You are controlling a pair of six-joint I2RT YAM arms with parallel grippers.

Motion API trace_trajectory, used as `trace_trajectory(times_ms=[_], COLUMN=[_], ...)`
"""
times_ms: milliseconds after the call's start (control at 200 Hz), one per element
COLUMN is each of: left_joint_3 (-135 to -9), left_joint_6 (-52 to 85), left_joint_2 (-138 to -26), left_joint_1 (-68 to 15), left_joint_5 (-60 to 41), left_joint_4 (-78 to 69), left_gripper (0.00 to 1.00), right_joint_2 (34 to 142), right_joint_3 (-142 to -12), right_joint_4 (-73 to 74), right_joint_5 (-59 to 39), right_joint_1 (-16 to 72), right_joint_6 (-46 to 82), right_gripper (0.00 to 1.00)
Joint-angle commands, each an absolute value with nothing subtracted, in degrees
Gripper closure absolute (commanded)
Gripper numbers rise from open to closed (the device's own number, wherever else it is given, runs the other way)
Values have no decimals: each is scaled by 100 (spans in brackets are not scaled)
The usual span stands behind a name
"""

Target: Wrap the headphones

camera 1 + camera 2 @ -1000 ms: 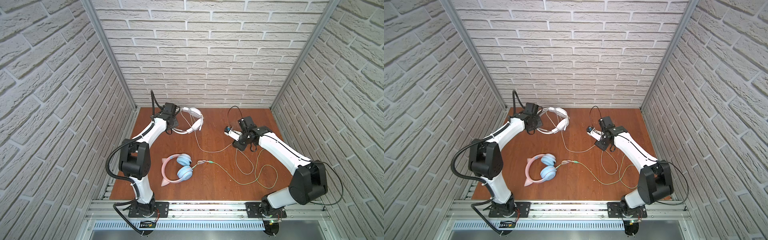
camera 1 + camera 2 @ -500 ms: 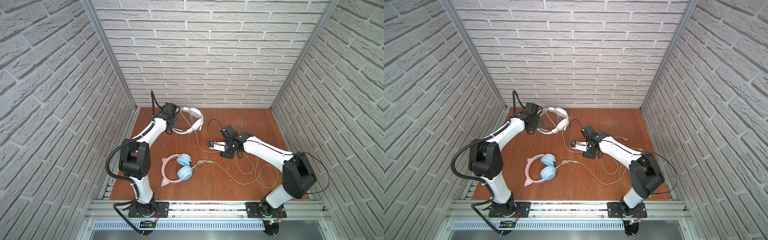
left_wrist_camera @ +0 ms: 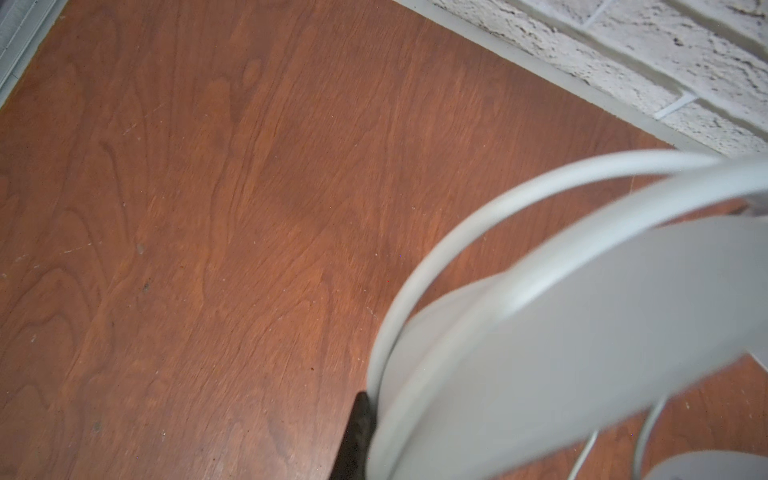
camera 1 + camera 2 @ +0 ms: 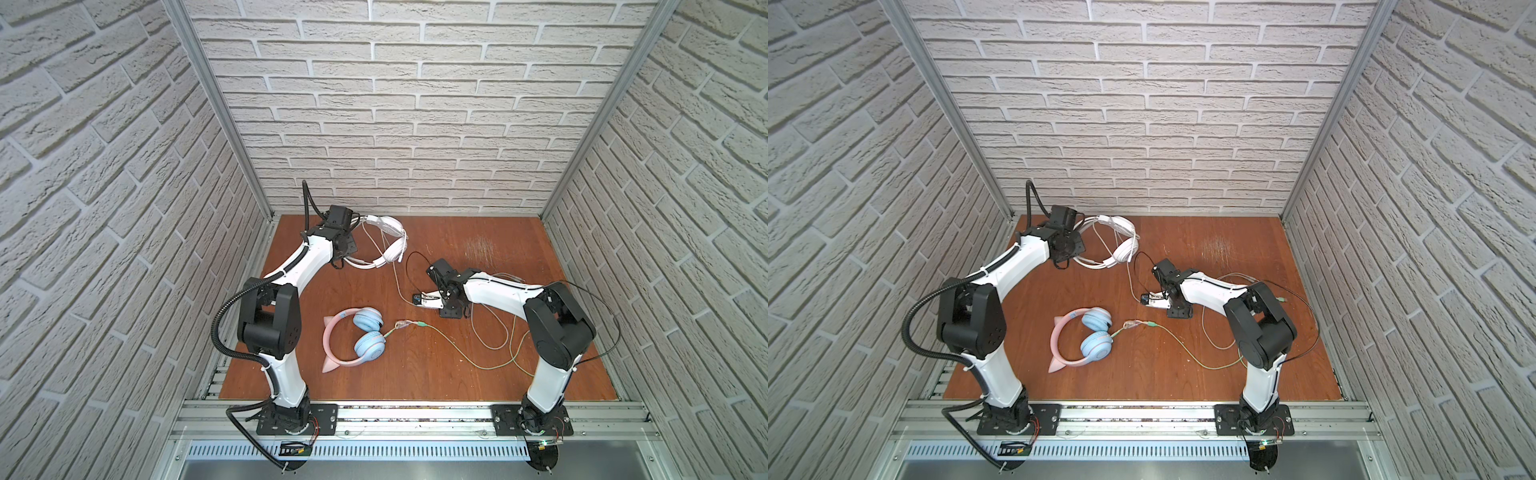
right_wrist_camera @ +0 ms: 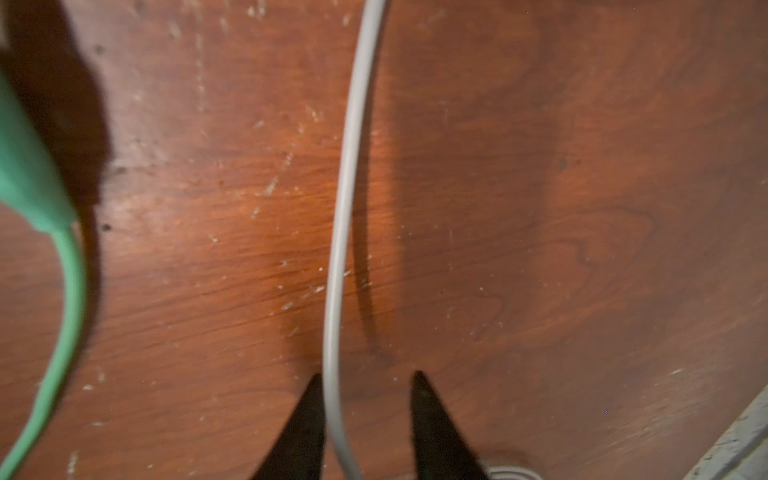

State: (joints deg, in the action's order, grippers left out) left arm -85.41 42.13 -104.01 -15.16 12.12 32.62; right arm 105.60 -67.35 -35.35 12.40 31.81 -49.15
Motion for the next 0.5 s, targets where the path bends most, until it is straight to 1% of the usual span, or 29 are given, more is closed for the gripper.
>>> trace_trajectory(times_ms=[0,40,120,330,495], left_joint_3=[-8622,-8617,-8605,-8730,-8927], left_joint_6=[4263,4265,4271,4252,4153], left_joint_2=[-10346,-10346,-10354,-10465,-10590], left_joint_1=[-1465,-1462,-1464,-1466,-1476], left_joint_5=[1138,1126,1126,1133,1208], left_joint_4=[2936,2933,2918,3001,3178], left_gripper=[100,100,100,100,100], right_joint_2=[10470,10405,10248,9606,9156], right_joint_3=[-6972,-6923,-6841,-6971,-7095], right_joint_4=[-3565,-3559,-3582,-4047,-4493], right_joint_5=[1200,1151,1014,62,-264], right_joint_1=[3285,3304,3330,3340,3338], right_joint_6=[-4913,-4930,-4948,-4799,-4834], right_gripper=[84,90,94,95,95])
